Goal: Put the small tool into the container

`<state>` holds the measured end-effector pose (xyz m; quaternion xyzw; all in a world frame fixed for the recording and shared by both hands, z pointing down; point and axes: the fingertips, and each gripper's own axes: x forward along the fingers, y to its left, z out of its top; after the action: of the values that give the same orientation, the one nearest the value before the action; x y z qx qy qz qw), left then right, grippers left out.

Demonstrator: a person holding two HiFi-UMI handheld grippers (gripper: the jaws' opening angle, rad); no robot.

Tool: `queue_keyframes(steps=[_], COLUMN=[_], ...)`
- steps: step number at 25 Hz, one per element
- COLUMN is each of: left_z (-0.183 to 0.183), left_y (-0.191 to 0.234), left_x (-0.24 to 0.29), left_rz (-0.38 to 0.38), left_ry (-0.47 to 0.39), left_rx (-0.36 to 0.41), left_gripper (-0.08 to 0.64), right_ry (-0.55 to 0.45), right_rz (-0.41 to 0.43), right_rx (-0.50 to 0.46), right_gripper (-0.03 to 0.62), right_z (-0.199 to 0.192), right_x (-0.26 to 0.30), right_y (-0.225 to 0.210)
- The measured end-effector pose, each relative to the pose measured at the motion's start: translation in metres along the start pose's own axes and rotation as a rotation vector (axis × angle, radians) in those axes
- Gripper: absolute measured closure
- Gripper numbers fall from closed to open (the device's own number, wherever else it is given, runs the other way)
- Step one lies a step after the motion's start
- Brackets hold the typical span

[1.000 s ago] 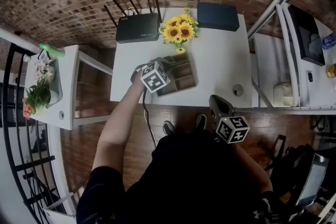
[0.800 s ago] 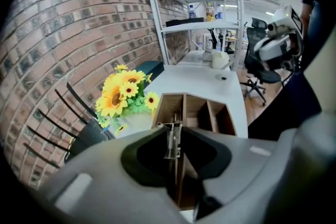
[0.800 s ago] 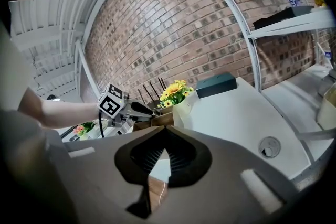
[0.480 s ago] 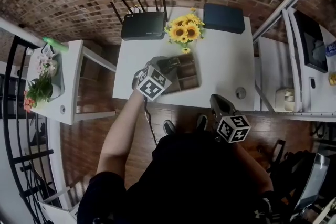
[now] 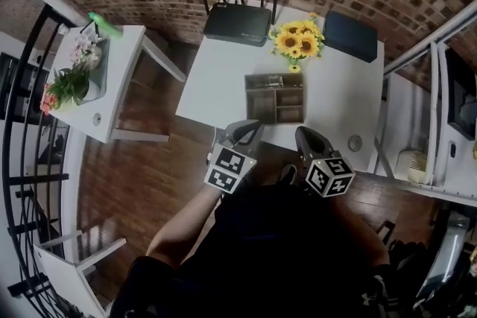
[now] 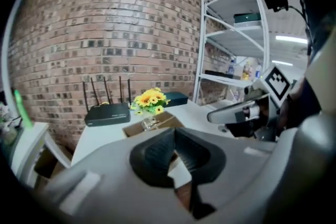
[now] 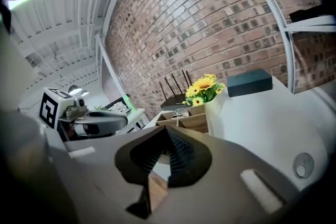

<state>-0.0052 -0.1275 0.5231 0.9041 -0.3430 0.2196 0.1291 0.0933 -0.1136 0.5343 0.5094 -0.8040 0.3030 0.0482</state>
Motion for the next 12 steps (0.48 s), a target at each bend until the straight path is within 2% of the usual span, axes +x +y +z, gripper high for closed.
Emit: queue_keyframes(steps=[4,8,12], left_z=[-0.020,-0.034,-0.043], left_y=[0.006,-0.005,-0.011], left_x=[-0.025,-0.035,-0.035], left_rz=[0.088,0.082,0.079], left_ry=[-0.008,-0.003,0.017], left_rx=[-0.097,-0.258,-0.317], left_gripper=[0.557,0.557,0.557], right_ry=[-0.032,-0.047,-0.050], right_rz=[0.041,0.072,0.084], right_rx=[-0.073,-0.125,-0.145], right_gripper=[0.581,0.581,0.581], right_z=[0.012,0.017,0.016], right_x=[0.010,0.012,0.011], right_y=[0.021,0.034,0.038])
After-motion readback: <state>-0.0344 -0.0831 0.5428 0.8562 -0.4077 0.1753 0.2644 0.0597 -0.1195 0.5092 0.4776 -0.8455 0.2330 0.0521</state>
